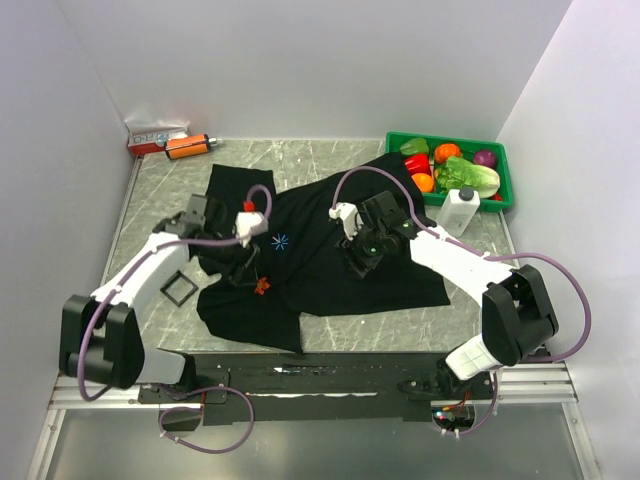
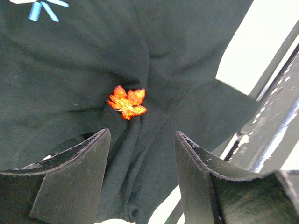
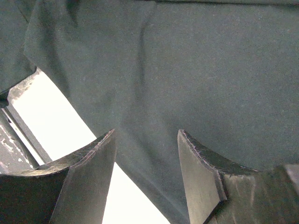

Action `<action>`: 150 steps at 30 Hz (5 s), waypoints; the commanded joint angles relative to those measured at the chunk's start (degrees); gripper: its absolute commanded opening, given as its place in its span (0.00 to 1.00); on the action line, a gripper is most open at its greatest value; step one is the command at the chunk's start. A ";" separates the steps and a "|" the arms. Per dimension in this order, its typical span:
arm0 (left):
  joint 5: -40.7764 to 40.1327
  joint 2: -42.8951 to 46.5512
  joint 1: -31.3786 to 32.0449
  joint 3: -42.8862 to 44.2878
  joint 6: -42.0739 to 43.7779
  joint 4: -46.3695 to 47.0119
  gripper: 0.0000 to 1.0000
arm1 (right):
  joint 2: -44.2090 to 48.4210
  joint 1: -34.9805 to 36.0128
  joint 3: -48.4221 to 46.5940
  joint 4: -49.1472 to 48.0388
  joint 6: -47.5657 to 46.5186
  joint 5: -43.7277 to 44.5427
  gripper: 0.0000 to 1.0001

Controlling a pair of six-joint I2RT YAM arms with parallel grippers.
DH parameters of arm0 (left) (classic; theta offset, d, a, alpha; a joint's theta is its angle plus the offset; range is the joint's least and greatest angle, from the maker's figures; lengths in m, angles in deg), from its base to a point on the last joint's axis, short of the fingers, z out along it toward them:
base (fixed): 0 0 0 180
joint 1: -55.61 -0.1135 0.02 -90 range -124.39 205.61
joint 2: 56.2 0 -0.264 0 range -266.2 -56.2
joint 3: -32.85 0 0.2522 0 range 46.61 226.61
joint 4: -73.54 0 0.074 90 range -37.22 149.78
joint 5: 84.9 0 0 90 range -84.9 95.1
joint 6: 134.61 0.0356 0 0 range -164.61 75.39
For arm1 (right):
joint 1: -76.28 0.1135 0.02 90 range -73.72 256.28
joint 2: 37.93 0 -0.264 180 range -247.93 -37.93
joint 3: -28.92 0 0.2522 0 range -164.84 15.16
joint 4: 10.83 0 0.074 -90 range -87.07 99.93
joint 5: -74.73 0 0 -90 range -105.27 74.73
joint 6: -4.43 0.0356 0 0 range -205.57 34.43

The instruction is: Remove the brooch from the garment

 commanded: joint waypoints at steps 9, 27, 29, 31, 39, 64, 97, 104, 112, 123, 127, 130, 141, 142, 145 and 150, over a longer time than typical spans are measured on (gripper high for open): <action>-12.97 -1.87 8.38 -6.72 -7.42 16.97 0.62 | 0.90 1.36 -2.02 -1.50 0.08 0.15 0.62; -25.89 -9.52 15.76 -7.25 -19.49 21.12 0.59 | 1.08 1.36 -1.31 -2.21 -0.62 1.29 0.62; -28.51 -9.70 15.85 -5.94 -19.84 20.42 0.58 | 0.99 1.36 -1.58 -2.20 -0.62 1.47 0.62; -29.58 -9.09 15.76 -4.80 -19.66 19.01 0.57 | 1.07 1.45 -1.49 -2.29 -0.80 1.64 0.62; -32.40 -5.48 12.95 -3.82 -18.96 14.61 0.56 | 1.16 1.36 -0.61 -2.55 -0.71 1.56 0.62; -11.32 -10.74 3.29 1.88 -21.33 7.32 0.51 | -0.16 1.36 -2.02 -2.29 -1.32 1.82 0.62; -22.37 -13.57 5.83 5.32 -19.66 -0.33 0.41 | -0.51 1.36 -1.84 -2.73 -1.41 1.64 0.63; -16.14 -10.32 6.18 7.60 -19.92 -0.86 0.56 | -0.51 1.36 -1.75 -2.82 -1.41 1.47 0.63; -18.16 -11.28 10.91 6.11 -16.77 -1.73 0.59 | -0.77 1.53 -1.93 -3.17 -1.32 1.47 0.63; -29.31 -13.83 15.76 5.15 -14.65 -1.56 0.56 | 0.11 1.45 -0.96 -3.17 -1.59 1.73 0.63; -30.20 -14.36 17.95 4.00 -14.83 -0.42 0.56 | -0.15 1.36 -1.14 -3.08 -1.76 1.73 0.63; -30.29 -14.97 18.75 4.09 -15.09 -0.07 0.56 | -0.33 1.45 -1.40 -3.08 -1.68 1.73 0.63; -35.21 -16.29 19.28 6.55 -15.18 -0.68 0.43 | -0.51 1.45 -1.67 -3.17 -1.59 1.82 0.63; -35.82 -16.21 19.28 6.81 -15.44 -0.77 0.41 | -0.59 1.45 -1.58 -3.08 -1.76 1.99 0.63; -37.06 -15.68 19.19 7.51 -16.32 -0.77 0.32 | -0.51 1.45 -1.58 -3.08 -1.76 1.82 0.63; -37.14 -15.24 18.84 9.36 -16.85 -1.38 0.29 | -0.68 1.45 -1.67 -2.73 -1.59 1.82 0.63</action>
